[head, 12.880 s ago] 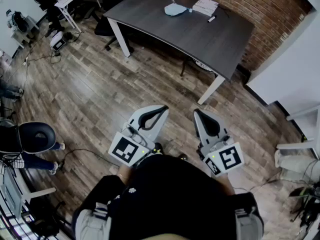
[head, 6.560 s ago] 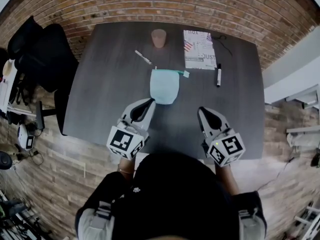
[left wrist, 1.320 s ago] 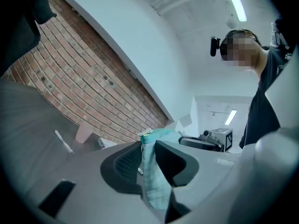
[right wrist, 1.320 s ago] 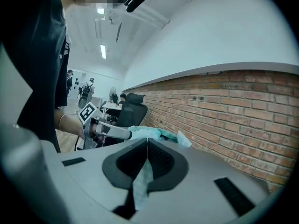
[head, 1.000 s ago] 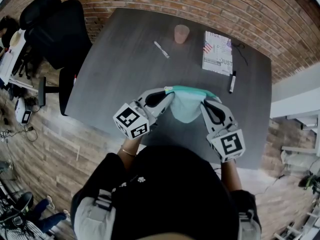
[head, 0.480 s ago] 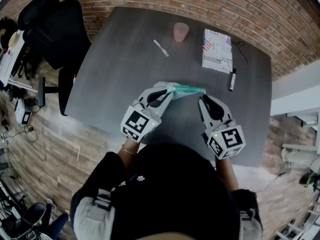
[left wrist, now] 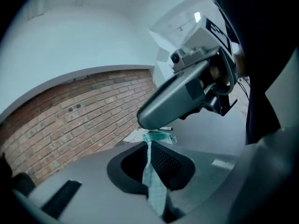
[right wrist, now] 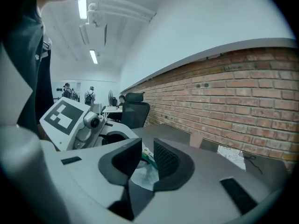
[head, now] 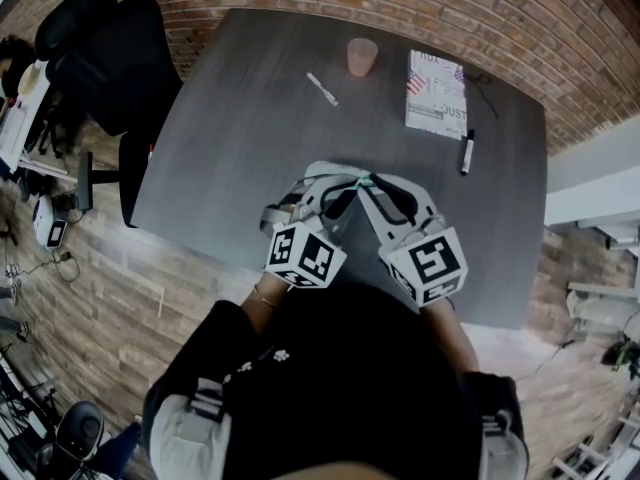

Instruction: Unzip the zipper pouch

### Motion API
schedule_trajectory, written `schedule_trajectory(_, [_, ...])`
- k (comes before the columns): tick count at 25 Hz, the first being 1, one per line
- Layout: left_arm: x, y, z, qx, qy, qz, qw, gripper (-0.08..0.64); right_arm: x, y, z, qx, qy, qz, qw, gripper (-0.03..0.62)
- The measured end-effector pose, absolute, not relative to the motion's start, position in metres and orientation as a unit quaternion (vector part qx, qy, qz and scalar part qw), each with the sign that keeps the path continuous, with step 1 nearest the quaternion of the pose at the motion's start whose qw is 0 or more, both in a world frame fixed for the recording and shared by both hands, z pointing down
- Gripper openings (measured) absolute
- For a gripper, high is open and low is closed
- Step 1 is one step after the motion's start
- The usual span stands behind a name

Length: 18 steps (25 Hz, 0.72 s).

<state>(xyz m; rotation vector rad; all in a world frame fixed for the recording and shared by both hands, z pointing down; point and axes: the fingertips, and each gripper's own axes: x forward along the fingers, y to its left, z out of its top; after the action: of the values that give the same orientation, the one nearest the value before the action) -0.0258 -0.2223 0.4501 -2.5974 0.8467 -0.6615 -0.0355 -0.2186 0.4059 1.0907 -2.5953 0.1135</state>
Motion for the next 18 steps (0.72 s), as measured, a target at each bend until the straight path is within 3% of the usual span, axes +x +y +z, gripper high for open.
schedule_trajectory(5, [-0.020, -0.220, 0.453, -0.871, 0.289, -0.304, 0.256, 0.015, -0.036, -0.216, 0.416, 0.389, -0.898, 0.022, 0.204, 0.080])
schedule_trajectory(18, [-0.017, -0.218, 0.458, -0.851, 0.280, -0.333, 0.293, 0.015, -0.017, -0.213, 0.417, 0.412, -0.891, 0.058, 0.182, 0.069])
